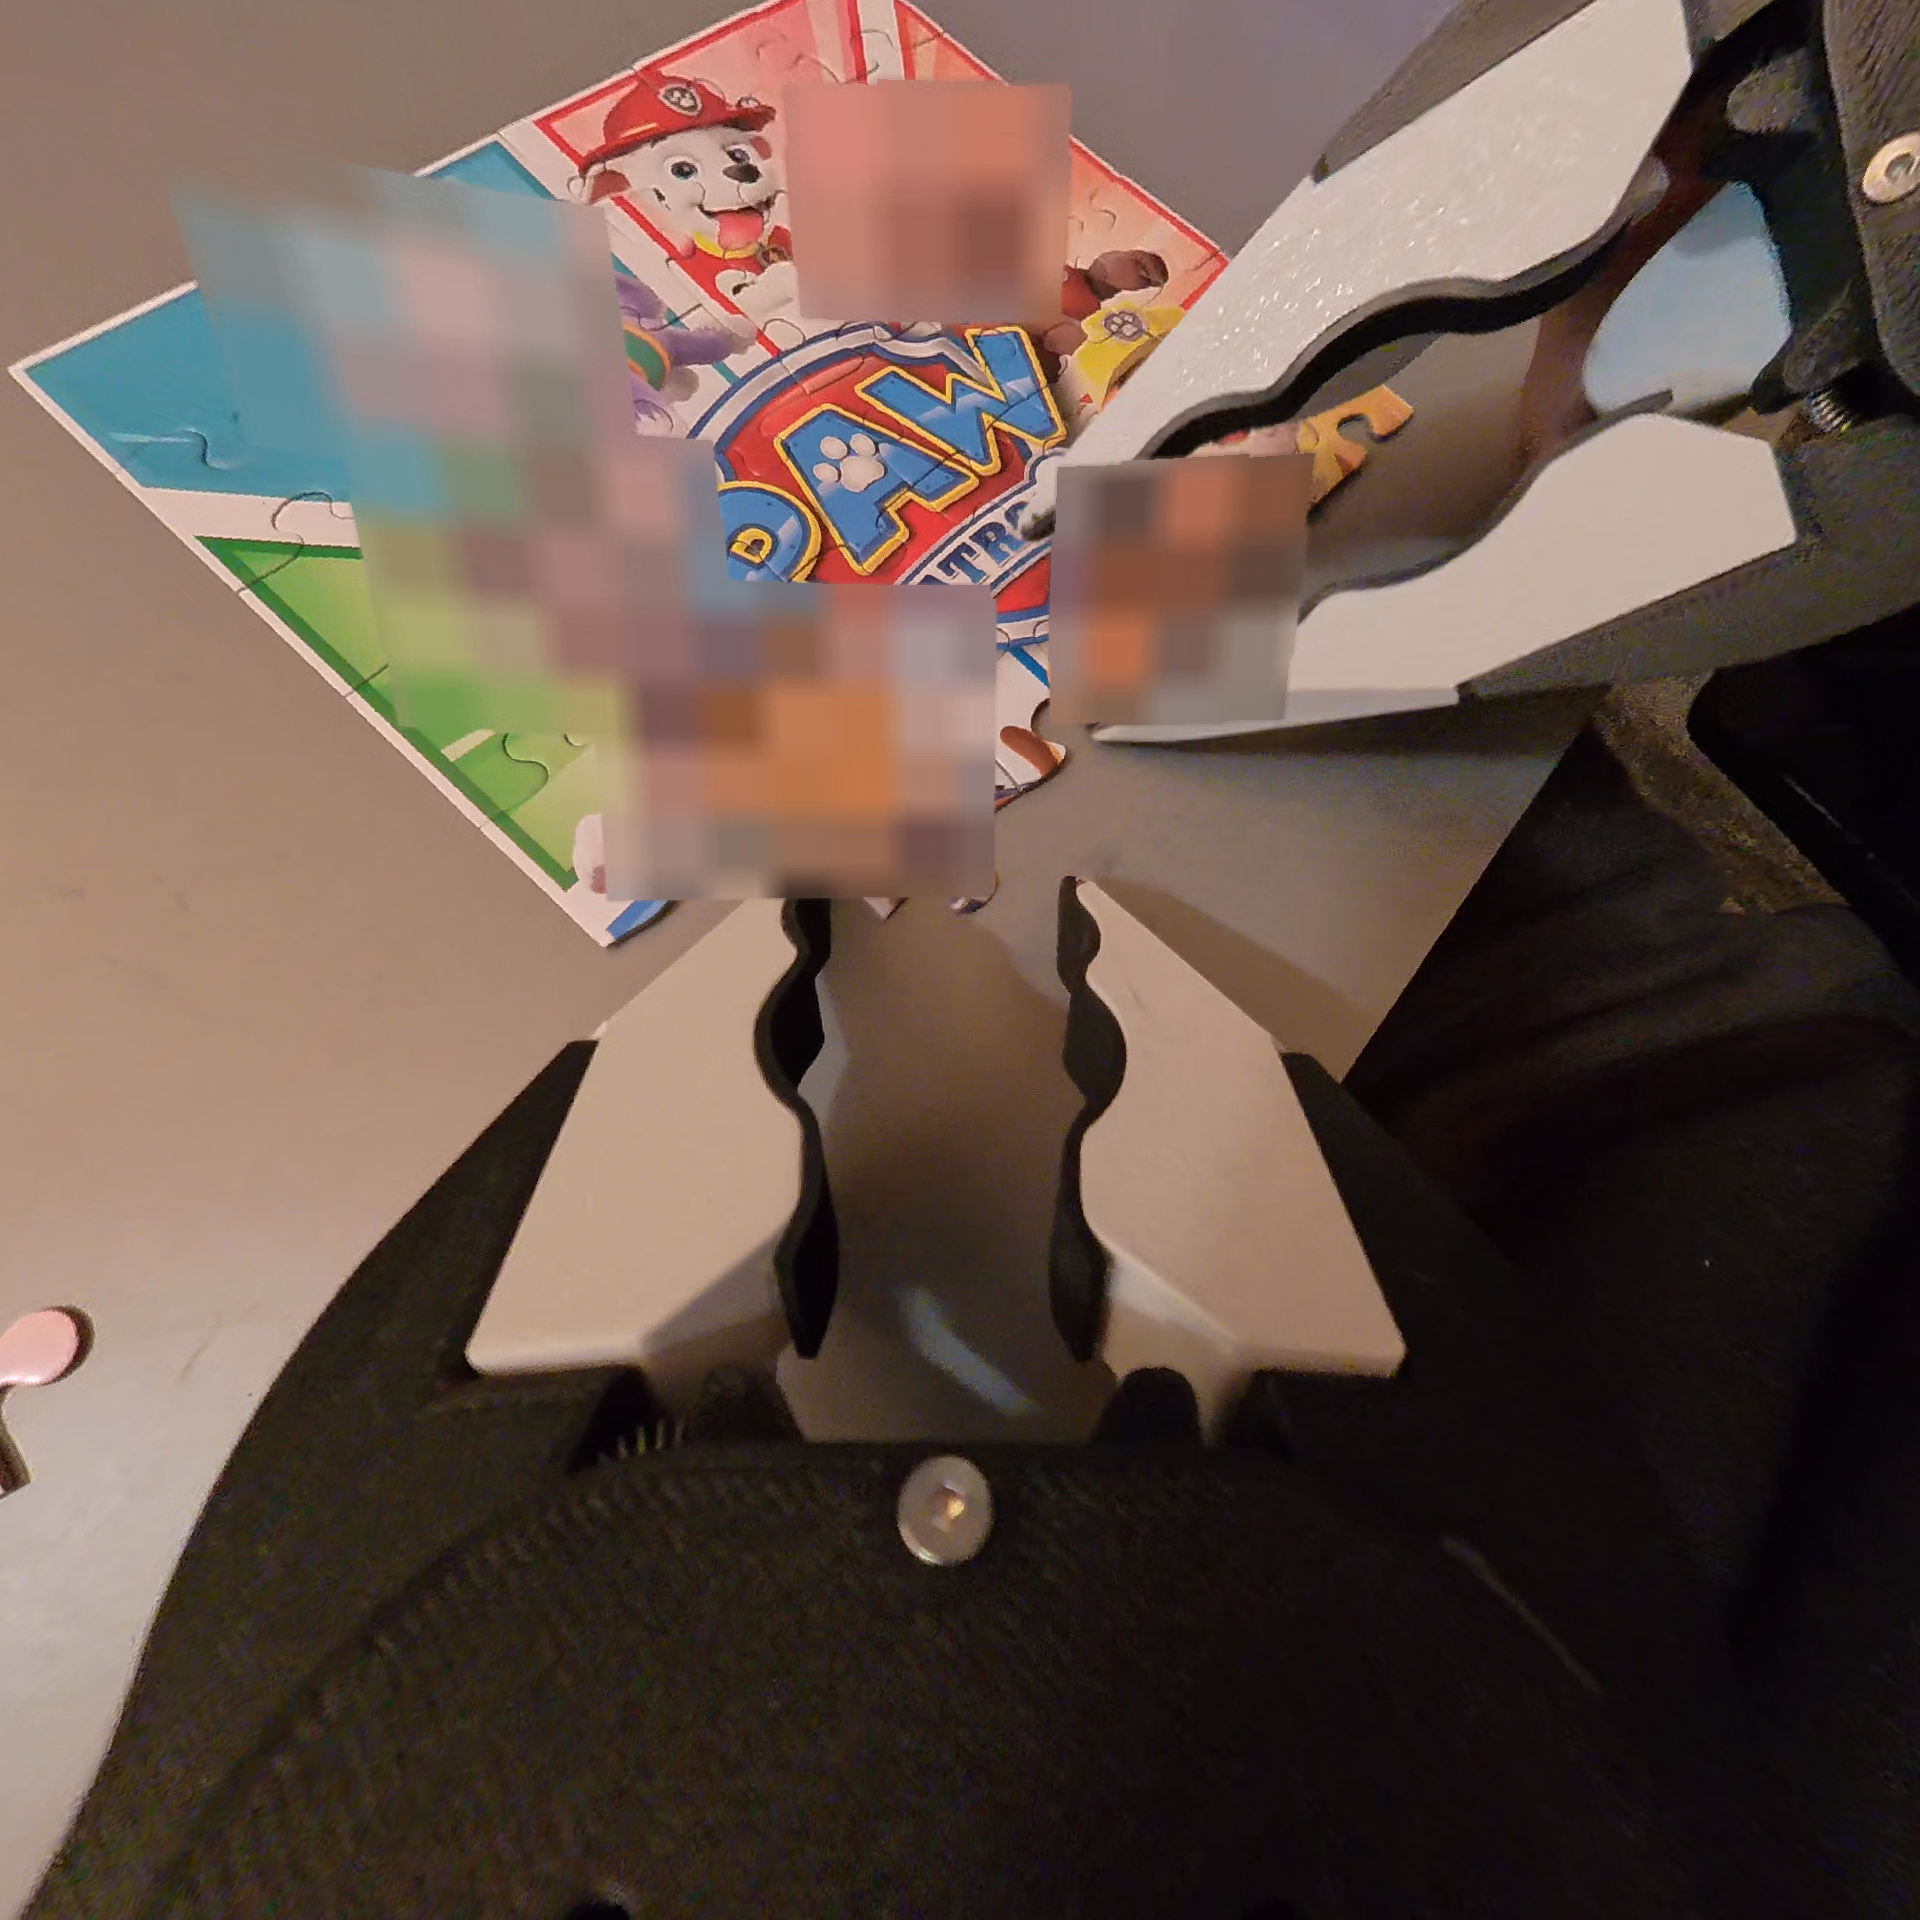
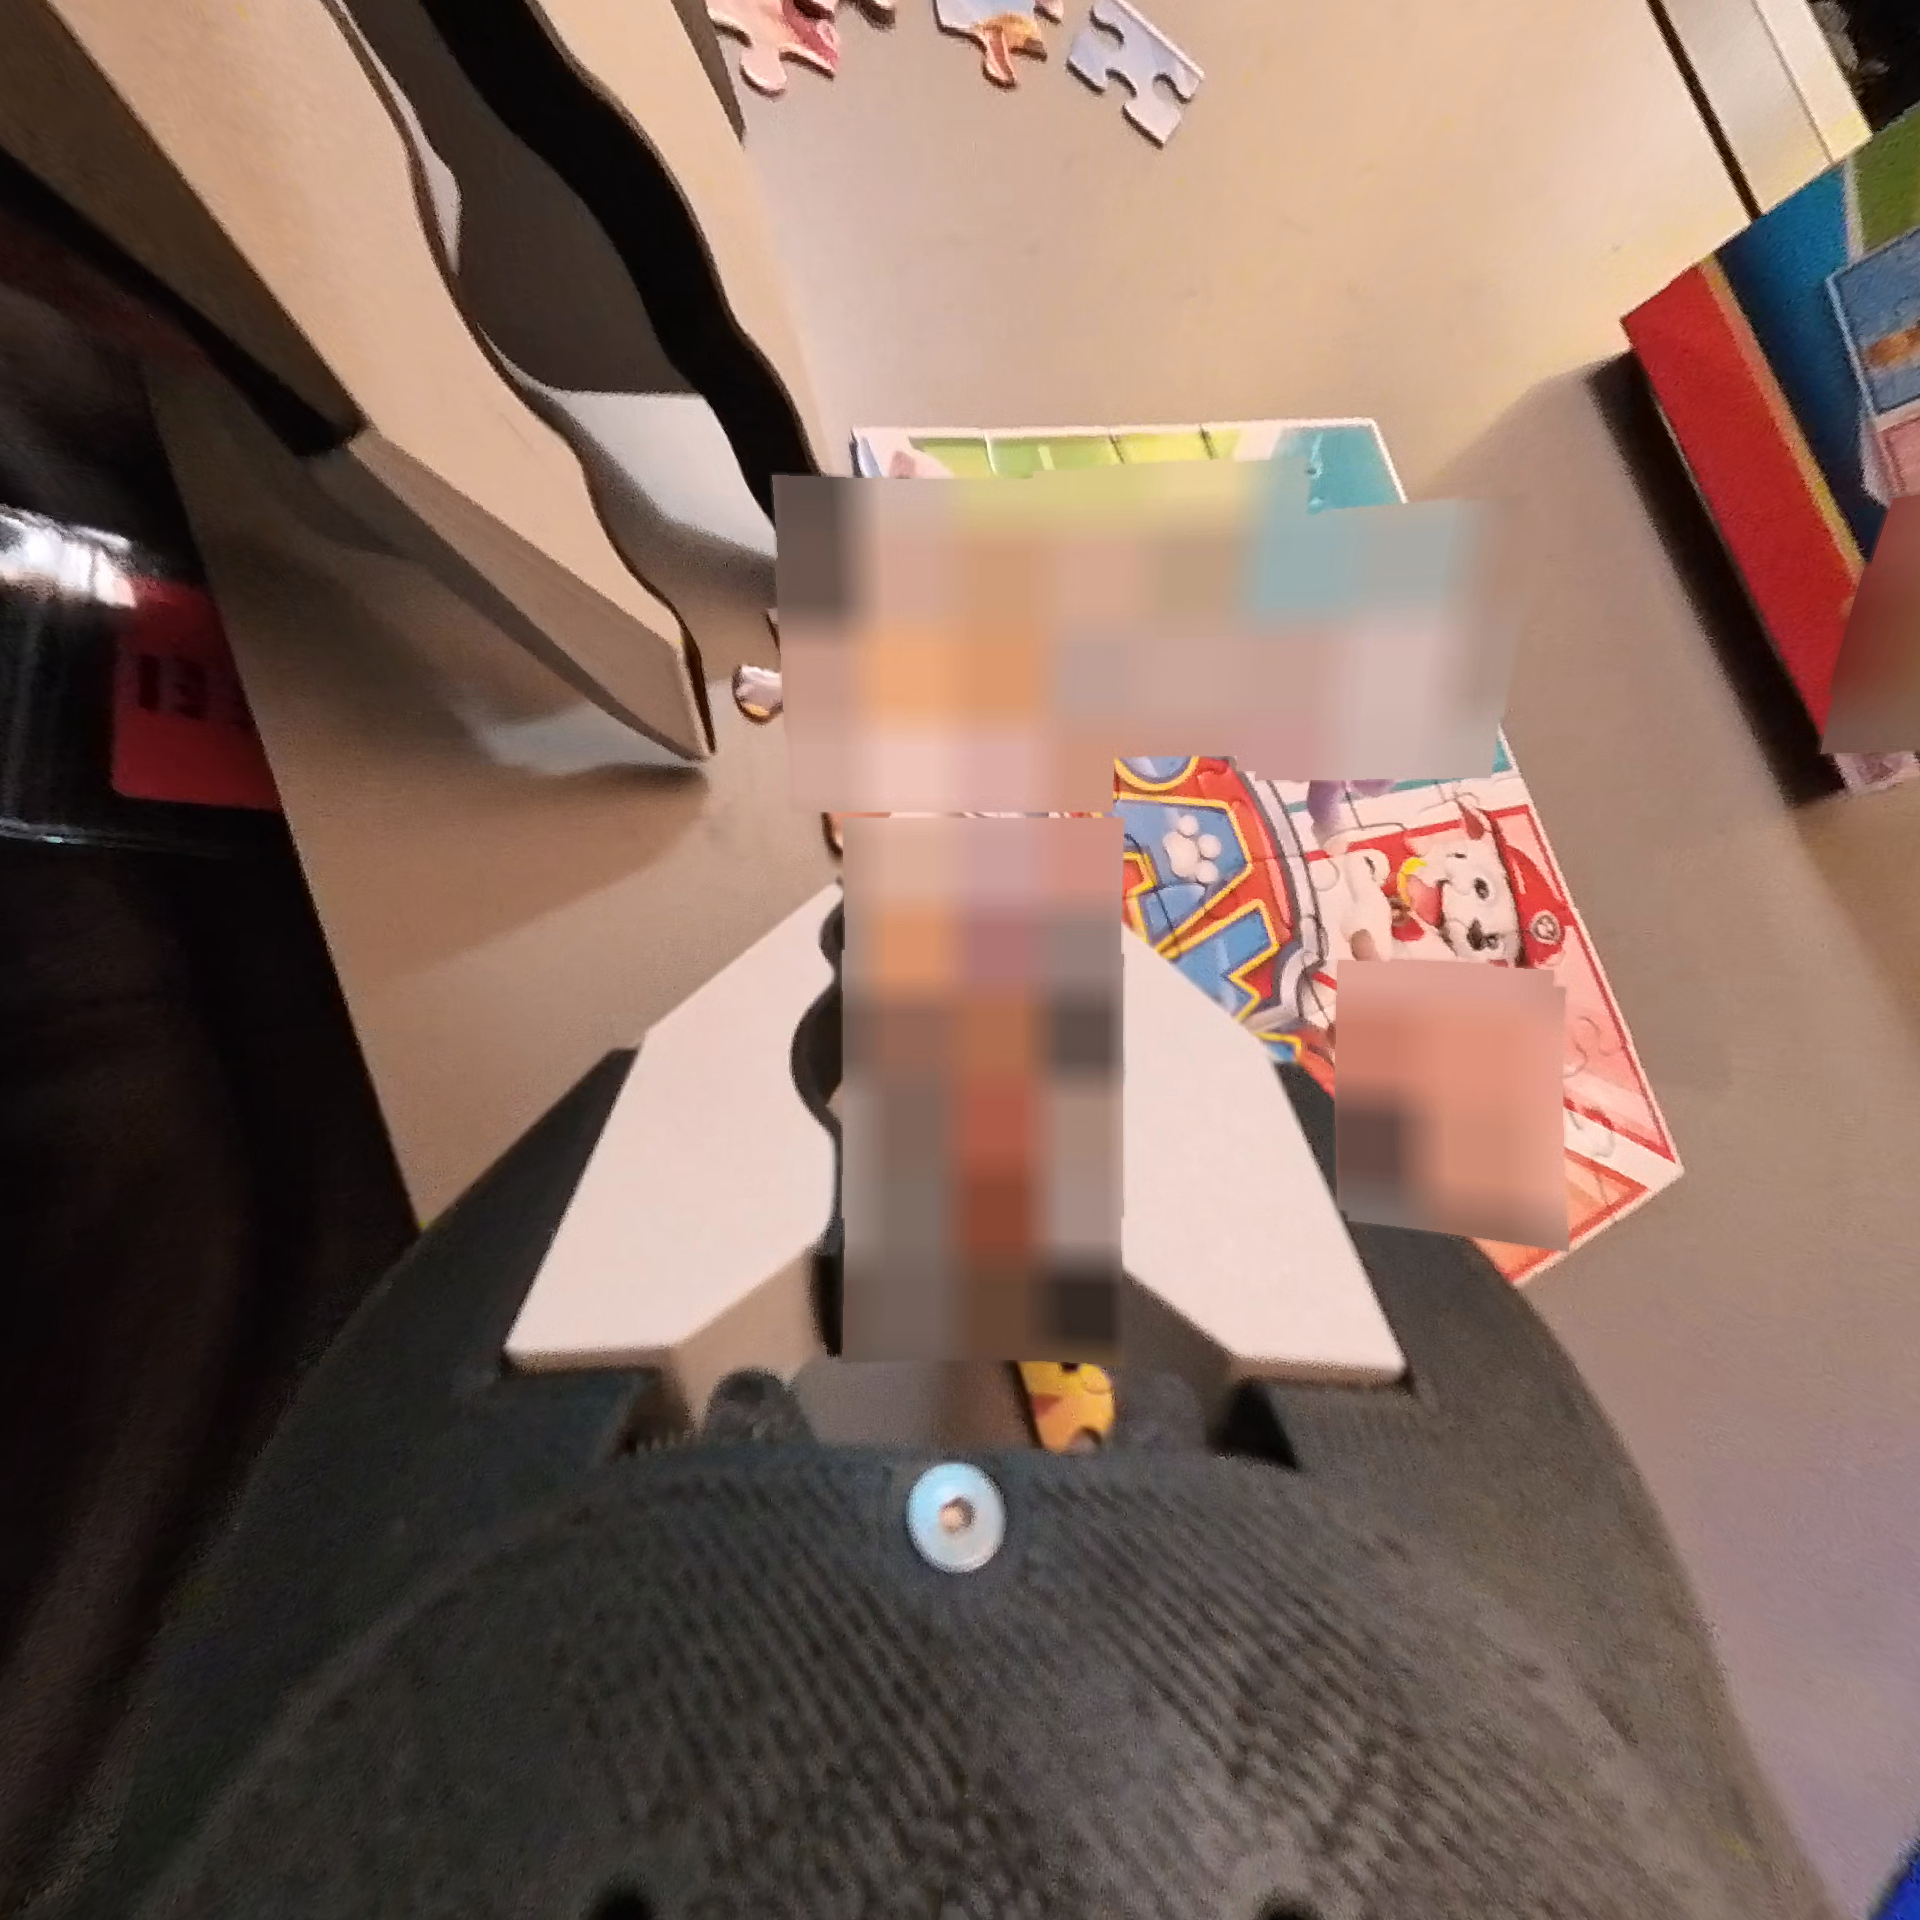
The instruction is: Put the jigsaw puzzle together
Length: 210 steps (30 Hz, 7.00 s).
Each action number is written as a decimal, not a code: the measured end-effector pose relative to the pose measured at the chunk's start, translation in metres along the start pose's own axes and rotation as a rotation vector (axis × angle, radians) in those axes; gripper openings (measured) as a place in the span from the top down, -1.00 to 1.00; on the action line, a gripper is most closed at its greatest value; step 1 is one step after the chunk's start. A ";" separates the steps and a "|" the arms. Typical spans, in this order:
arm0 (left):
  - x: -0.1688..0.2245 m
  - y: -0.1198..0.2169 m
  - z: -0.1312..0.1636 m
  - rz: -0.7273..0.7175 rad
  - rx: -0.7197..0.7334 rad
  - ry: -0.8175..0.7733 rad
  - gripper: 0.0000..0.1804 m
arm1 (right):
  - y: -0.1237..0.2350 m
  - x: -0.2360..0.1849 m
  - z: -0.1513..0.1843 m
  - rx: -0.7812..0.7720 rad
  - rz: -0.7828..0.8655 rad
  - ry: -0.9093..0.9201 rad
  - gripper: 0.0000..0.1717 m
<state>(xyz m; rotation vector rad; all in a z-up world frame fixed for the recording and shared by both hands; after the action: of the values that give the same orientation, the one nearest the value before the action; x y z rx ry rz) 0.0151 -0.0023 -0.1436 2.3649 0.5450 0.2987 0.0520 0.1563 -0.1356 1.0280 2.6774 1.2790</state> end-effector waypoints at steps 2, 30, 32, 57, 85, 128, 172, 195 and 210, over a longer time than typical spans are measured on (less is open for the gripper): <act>0.000 0.000 0.000 -0.004 0.003 -0.002 0.54 | 0.001 0.001 0.002 -0.006 0.001 0.008 0.61; 0.013 -0.028 -0.040 0.003 0.034 -0.284 0.42 | 0.028 0.014 0.009 0.005 0.304 0.191 0.98; 0.014 -0.036 -0.043 0.022 0.017 -0.301 0.41 | 0.037 0.023 0.017 0.029 0.266 0.100 0.82; 0.010 -0.050 -0.064 -0.056 0.090 -0.432 0.66 | -0.001 0.028 0.012 -0.076 0.246 0.260 0.75; -0.023 -0.015 -0.065 0.696 0.244 0.347 0.46 | 0.036 -0.008 0.004 0.052 0.653 0.663 1.00; -0.229 0.119 0.021 0.082 0.025 0.617 0.65 | 0.000 -0.023 -0.084 0.357 0.458 0.626 1.00; -0.023 -0.040 -0.072 0.248 -0.013 -0.010 0.45 | 0.067 0.057 0.071 0.254 0.248 -0.560 0.47; -0.068 -0.021 -0.034 0.053 -0.118 -0.037 0.70 | -0.028 0.009 -0.016 0.060 0.005 -0.485 0.35; -0.063 -0.021 -0.034 0.040 -0.128 -0.049 0.75 | -0.022 0.008 -0.011 0.042 0.038 -0.443 0.85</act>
<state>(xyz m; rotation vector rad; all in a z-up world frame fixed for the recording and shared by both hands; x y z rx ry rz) -0.0587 0.0022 -0.1365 2.2551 0.4420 0.2840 0.0305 0.1431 -0.1412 1.2048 2.3642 0.8714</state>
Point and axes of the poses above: each gripper's, where its closed fingertips meet, y back along the fingers, z out of its underside, x = y × z across the jaws, the point moved 10 cm from there along y, back along the fingers, and after that the axes turned 6 degrees about -z, right-handed, at the moved point
